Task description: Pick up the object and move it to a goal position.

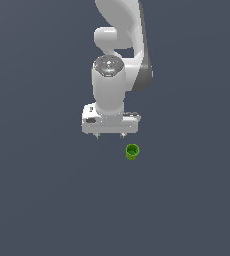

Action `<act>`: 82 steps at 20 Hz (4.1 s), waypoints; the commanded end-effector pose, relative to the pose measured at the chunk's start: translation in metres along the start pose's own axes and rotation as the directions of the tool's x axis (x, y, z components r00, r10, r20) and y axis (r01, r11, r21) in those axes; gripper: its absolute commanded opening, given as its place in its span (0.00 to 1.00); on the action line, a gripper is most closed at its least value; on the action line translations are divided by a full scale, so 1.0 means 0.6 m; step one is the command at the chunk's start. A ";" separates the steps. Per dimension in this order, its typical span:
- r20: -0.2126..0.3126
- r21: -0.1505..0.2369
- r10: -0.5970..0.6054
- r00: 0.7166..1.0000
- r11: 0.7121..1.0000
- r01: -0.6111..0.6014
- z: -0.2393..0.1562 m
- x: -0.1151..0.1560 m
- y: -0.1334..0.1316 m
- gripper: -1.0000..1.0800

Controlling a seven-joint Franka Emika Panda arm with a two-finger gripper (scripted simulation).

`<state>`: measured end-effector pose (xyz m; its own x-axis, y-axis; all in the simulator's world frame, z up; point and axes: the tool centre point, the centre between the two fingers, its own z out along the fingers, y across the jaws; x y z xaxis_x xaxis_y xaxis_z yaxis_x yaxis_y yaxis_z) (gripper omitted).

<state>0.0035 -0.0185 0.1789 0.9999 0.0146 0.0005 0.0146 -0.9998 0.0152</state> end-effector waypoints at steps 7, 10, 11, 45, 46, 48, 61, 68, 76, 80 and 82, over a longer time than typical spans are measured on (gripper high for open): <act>0.005 -0.020 -0.004 1.000 1.000 0.004 0.008 -0.002 0.023 0.96; 0.009 -0.031 -0.013 1.000 0.999 0.014 0.012 -0.004 0.037 0.96; 0.009 -0.033 -0.016 1.000 0.999 0.016 0.012 -0.004 0.039 0.96; 0.003 -0.007 0.481 0.877 0.877 -0.481 0.062 0.002 -0.042 0.96; 0.004 -0.007 0.502 0.865 0.865 -0.502 0.064 0.002 -0.046 0.96; 0.004 -0.005 0.544 0.839 0.839 -0.544 0.069 0.002 -0.053 0.96; 0.009 0.001 0.779 0.627 0.627 -0.779 0.099 0.001 -0.099 0.96; 0.012 0.003 0.874 0.485 0.485 -0.874 0.115 -0.001 -0.123 0.96; 0.014 0.003 0.946 0.325 0.325 -0.946 0.130 -0.004 -0.147 0.96; 0.014 0.003 0.963 0.268 0.268 -0.963 0.136 -0.004 -0.156 0.96; 0.015 0.003 0.969 0.246 0.246 -0.969 0.138 -0.005 -0.159 0.96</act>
<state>-0.0006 0.0740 0.0957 0.2795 -0.9601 0.0001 -0.9601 -0.2795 0.0010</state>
